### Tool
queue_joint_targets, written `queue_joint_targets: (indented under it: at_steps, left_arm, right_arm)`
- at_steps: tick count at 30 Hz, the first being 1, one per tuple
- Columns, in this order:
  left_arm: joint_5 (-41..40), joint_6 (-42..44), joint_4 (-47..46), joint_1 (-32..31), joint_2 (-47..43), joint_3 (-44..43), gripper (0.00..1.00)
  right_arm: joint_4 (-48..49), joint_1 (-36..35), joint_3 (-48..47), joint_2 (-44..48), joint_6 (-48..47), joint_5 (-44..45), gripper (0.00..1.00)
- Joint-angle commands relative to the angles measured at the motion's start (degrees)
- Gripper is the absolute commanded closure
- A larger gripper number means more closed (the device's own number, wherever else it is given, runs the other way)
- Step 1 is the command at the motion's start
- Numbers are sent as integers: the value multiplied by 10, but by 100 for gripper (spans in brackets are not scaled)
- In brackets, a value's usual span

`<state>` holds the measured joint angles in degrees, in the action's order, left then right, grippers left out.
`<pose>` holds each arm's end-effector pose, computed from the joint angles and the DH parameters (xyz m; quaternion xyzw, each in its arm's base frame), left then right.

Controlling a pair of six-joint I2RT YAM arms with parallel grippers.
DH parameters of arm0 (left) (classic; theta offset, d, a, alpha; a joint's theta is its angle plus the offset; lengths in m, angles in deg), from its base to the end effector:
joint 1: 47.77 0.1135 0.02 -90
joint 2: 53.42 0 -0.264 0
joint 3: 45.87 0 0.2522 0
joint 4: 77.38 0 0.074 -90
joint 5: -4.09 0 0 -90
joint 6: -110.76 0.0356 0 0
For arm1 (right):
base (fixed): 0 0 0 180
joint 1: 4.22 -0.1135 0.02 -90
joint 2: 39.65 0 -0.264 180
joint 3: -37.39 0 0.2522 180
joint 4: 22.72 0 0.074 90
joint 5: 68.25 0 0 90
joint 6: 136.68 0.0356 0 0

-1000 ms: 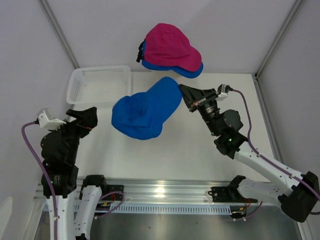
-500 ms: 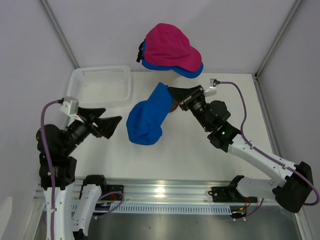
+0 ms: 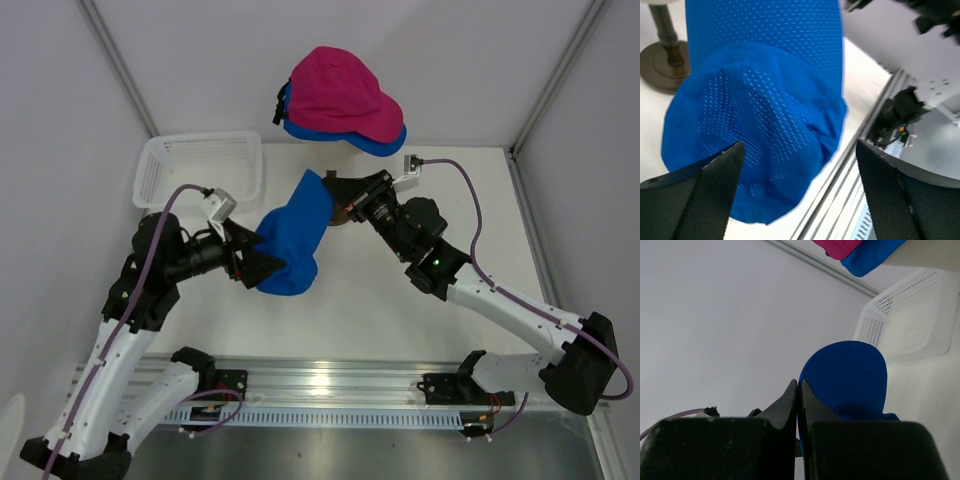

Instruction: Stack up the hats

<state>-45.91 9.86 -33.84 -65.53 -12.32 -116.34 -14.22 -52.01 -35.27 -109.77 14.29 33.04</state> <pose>0.1254 -0.0642 0.3859 0.2541 0.7274 -0.4044 0.4927 0.1994 0.2094 0.3938 0.1480 0.6198 0.5880 0.4982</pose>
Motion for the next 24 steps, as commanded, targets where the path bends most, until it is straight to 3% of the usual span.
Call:
queue_joint_targets:
  at_steps: [1, 2, 6, 9, 11, 15, 18, 20, 21, 23, 24]
  left_arm:
    - [-94, 39, 11, -40, 30, -17, 7]
    - [-147, 42, 19, -55, 41, -15, 13]
    - [-214, 51, 43, -74, 100, -23, 37]
    - [-223, 57, 36, -83, 109, -20, 66]
    - [-233, 54, 21, -83, 95, -19, 98]
    - [-241, 74, 17, -83, 59, -34, 99]
    - [-241, 111, 21, -83, 36, -46, 99]
    - [-239, 161, 27, -83, 28, -48, 99]
    - [-238, 172, 32, -83, 28, -50, 99]
    - [-218, 197, 31, -83, 23, -48, 99]
    - [-204, 207, 30, -83, 21, -46, 99]
  right_arm:
    - [18, -7, -21, 1, 1, 21, 100]
    - [19, -9, -19, 2, 1, 24, 100]
    - [22, -12, -21, 3, -4, 25, 100]
    - [23, -13, -12, 3, 2, 24, 100]
    - [23, -13, -10, 3, 4, 19, 100]
    - [-17, -2, -19, 3, -10, -18, 100]
    - [-153, 2, -59, -4, -43, -54, 97]
    - [-187, 16, -72, -5, -50, -109, 75]
    - [-200, 23, -70, -3, -49, -138, 53]
    - [-202, 37, -62, 7, -51, -194, 35]
    - [-212, 50, -63, 10, -54, -210, 21]
